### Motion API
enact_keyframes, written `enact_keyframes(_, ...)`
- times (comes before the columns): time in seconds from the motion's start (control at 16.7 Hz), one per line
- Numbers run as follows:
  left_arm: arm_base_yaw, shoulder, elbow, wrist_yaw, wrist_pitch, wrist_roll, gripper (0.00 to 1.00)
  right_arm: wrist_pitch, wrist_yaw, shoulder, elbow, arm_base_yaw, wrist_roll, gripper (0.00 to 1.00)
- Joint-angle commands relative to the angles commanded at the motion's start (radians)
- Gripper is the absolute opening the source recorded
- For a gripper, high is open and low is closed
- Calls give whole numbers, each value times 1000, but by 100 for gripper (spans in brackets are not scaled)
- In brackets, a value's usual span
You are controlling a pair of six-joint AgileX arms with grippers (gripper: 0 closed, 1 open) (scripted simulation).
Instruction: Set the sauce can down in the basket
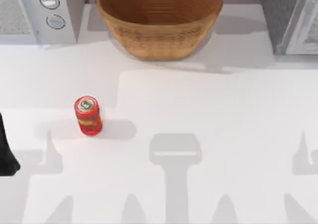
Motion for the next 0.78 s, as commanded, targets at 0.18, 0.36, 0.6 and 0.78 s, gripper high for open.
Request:
enact_keyframes(0.18,1,9,3,6,6,0,100,0,0,0,0,0,0,100)
enact_keyframes(0.36,10,96,33,66,66,-4,100,0,0,0,0,0,0,100)
enact_keyframes(0.6,36,339,116,232,235,-13,100,0,0,0,0,0,0,100)
enact_keyframes(0.78,61,592,203,404,410,-23,100,0,0,0,0,0,0,100)
